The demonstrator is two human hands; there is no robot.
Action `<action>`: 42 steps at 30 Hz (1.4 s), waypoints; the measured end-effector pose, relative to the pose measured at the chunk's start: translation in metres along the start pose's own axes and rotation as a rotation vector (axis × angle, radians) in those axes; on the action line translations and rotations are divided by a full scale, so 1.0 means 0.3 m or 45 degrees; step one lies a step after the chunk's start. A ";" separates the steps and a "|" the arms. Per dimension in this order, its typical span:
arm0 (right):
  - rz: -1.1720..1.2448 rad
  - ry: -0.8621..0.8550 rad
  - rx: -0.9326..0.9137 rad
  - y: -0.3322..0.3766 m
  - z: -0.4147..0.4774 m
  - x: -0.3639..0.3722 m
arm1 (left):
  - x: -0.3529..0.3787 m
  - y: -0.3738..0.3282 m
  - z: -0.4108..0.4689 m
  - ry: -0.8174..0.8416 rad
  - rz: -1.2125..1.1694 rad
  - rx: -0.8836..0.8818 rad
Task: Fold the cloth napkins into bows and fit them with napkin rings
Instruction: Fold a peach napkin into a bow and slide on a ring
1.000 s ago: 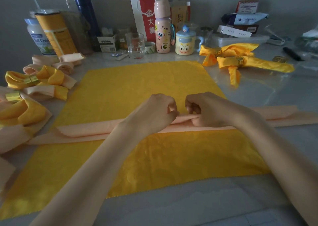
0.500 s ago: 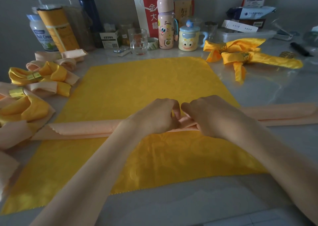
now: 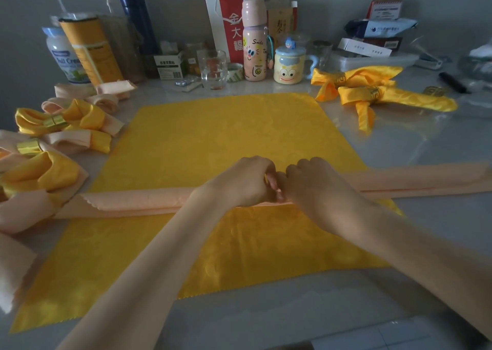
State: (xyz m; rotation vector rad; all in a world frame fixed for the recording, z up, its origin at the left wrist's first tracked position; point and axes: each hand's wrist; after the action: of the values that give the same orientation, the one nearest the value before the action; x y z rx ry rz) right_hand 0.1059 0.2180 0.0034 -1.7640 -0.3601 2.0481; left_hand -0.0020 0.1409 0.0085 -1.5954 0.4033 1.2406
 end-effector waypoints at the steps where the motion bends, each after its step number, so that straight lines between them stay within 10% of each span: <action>1: 0.017 0.007 -0.014 0.001 -0.002 0.002 | -0.002 -0.001 0.002 -0.003 0.027 0.004; 10: 1.102 -0.043 0.467 -0.116 -0.046 0.011 | 0.010 -0.004 0.003 -0.012 0.079 0.033; 14: 1.084 -0.417 0.683 -0.069 0.021 0.056 | 0.009 -0.005 -0.003 -0.037 0.059 0.024; 24: 0.632 0.094 0.689 -0.047 -0.032 0.145 | 0.011 -0.002 0.004 0.016 0.087 -0.028; 34: 0.633 0.131 0.910 -0.191 -0.233 0.179 | 0.014 0.012 0.012 0.058 0.057 0.002; 42: 0.827 -0.382 0.916 -0.273 -0.386 0.185 | 0.037 -0.033 0.001 0.031 -0.065 0.210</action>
State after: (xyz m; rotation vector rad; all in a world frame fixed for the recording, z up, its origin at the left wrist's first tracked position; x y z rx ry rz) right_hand 0.2248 0.3080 -0.0275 -1.1975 0.8832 2.4174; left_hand 0.0099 0.1485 0.0041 -1.4726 0.4657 1.1214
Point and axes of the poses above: each hand's wrist, its own z-axis towards the middle knuckle, its own x-axis out of the palm, y = z × x, and after that the axes turned 15 degrees about -y, right-handed
